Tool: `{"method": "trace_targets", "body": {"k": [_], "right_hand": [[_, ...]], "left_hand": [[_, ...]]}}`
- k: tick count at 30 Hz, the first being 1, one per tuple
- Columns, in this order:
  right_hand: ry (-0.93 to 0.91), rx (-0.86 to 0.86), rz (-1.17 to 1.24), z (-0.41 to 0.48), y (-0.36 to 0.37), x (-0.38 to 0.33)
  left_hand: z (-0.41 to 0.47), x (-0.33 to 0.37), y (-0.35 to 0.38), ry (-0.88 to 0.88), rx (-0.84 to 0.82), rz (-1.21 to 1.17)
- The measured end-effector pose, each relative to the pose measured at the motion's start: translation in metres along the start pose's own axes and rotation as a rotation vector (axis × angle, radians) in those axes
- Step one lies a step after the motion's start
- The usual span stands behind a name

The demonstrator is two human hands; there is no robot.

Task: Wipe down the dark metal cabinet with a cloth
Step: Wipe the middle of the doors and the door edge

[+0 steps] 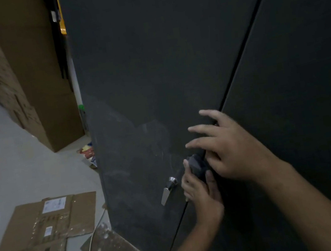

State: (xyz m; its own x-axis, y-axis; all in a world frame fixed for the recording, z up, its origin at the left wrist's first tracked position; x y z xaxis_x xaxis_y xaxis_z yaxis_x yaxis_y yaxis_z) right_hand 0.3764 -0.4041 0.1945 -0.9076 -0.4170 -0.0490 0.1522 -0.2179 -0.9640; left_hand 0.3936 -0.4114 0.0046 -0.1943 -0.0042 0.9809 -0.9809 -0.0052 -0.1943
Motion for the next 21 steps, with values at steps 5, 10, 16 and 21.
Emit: {"method": "trace_targets", "body": {"k": [5, 10, 16, 21], "right_hand": [[-0.056, 0.107, -0.415, 0.008, -0.011, 0.011], [-0.122, 0.153, -0.592, 0.010, 0.000, 0.010], [-0.117, 0.154, -0.661, 0.014, 0.006, 0.012], [-0.101, 0.195, -0.641, 0.015, 0.004, 0.013]], "left_hand": [[0.011, 0.017, -0.006, -0.040, 0.242, -0.003], [0.064, 0.050, -0.060, 0.159, 0.468, 0.003], [0.173, 0.053, -0.152, 0.135, 0.577, 0.151], [0.177, 0.045, -0.161, 0.034, 0.559, 0.178]]}}
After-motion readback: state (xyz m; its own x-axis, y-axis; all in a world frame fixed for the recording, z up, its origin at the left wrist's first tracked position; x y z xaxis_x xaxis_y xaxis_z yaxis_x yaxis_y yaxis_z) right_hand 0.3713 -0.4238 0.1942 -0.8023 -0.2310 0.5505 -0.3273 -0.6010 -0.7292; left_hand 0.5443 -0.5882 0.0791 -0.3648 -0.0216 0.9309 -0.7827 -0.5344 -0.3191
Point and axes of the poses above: each hand's wrist, its own z-axis towards the middle knuckle, its own y-axis out of the palm, x = y × z, the point moved 10 cm from there along z, towards the middle knuckle, and after that the axes turned 10 degrees about z, right-handed, at the moved point
